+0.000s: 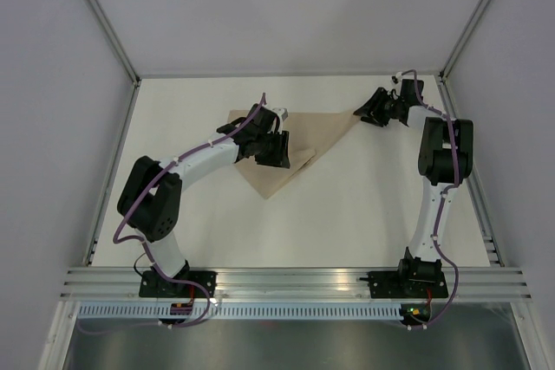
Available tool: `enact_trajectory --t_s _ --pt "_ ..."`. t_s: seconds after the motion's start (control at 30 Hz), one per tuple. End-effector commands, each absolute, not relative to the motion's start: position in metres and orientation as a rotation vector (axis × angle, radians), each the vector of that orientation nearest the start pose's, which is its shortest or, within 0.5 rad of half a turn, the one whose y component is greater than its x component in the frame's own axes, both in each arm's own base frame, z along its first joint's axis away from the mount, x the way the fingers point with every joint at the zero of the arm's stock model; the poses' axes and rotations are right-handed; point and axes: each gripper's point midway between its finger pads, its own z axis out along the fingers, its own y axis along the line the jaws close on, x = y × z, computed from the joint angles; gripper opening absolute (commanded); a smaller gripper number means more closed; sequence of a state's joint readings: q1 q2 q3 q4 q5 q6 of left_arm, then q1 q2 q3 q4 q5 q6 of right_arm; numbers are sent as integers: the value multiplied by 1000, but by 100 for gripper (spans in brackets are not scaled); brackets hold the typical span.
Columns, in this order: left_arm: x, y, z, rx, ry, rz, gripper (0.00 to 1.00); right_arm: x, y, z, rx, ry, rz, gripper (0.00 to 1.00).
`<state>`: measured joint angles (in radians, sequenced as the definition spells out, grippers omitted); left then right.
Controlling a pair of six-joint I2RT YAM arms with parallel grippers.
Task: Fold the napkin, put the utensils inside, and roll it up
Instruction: Fold the napkin
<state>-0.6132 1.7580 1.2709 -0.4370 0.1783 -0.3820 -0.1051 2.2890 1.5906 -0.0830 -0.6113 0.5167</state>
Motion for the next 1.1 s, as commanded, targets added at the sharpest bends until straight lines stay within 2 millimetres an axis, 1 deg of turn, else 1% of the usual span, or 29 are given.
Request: enact_trajectory --t_s 0.0,0.03,0.13,0.17,0.2,0.27,0.3,0.4,0.47,0.5,0.57,0.6,0.67,0.7,0.73,0.77,0.8,0.83,0.87,0.9,0.93,0.97,1.0,1.03,1.07 --pt "326 -295 102 332 2537 -675 48 546 59 13 488 2320 949 49" --pt "327 -294 102 330 2535 -675 48 546 58 18 490 2307 955 48" --pt "327 -295 102 333 2537 -676 48 546 56 25 483 2267 970 46" --pt "327 -295 101 333 2537 -676 48 546 58 26 477 2267 982 40" --pt "327 -295 101 333 2539 -676 48 546 58 27 475 2267 986 31" --pt "326 -296 101 336 2539 -680 47 546 58 27 470 2270 982 23" --pt "326 -296 102 336 2537 -681 47 546 59 28 462 2269 982 14" --pt "326 -296 101 335 2540 -677 47 548 58 33 435 2261 976 7" --pt "326 -295 102 336 2535 -675 47 549 58 39 405 2249 969 4" --pt "326 -295 102 335 2534 -673 47 550 58 49 384 2230 963 4" --pt "326 -294 103 334 2533 -675 47 551 57 59 335 2210 943 3" --pt "326 -294 107 336 2521 -677 47 552 57 74 297 2184 928 3" --pt "327 -294 113 329 2506 -681 47 550 61 86 213 2165 891 3" --pt "328 -292 116 317 2500 -674 47 549 62 103 169 2135 871 3" --pt "329 -291 125 302 2479 -682 48 546 68 107 134 2134 855 3" --pt "329 -290 131 291 2467 -687 48 545 71 114 94 2124 834 3" --pt "332 -286 135 266 2456 -680 48 543 75 127 23 2101 800 3" --pt "332 -283 147 237 2430 -689 48 539 85 129 -23 2105 790 3" --pt "334 -280 154 213 2410 -687 48 538 90 135 -60 2093 771 3" --pt "333 -274 156 187 2405 -683 48 535 102 146 -148 2065 746 3" --pt "332 -270 172 149 2368 -700 48 526 113 142 -185 2093 745 3" --pt "332 -265 179 126 2350 -703 48 523 122 145 -226 2091 728 3" --pt "332 -257 179 88 2346 -694 48 518 131 153 -282 2072 710 3" --pt "331 -252 187 46 2330 -701 48 508 151 151 -384 2070 695 3" --pt "328 -245 204 22 2284 -713 48 503 161 154 -438 2060 674 3"
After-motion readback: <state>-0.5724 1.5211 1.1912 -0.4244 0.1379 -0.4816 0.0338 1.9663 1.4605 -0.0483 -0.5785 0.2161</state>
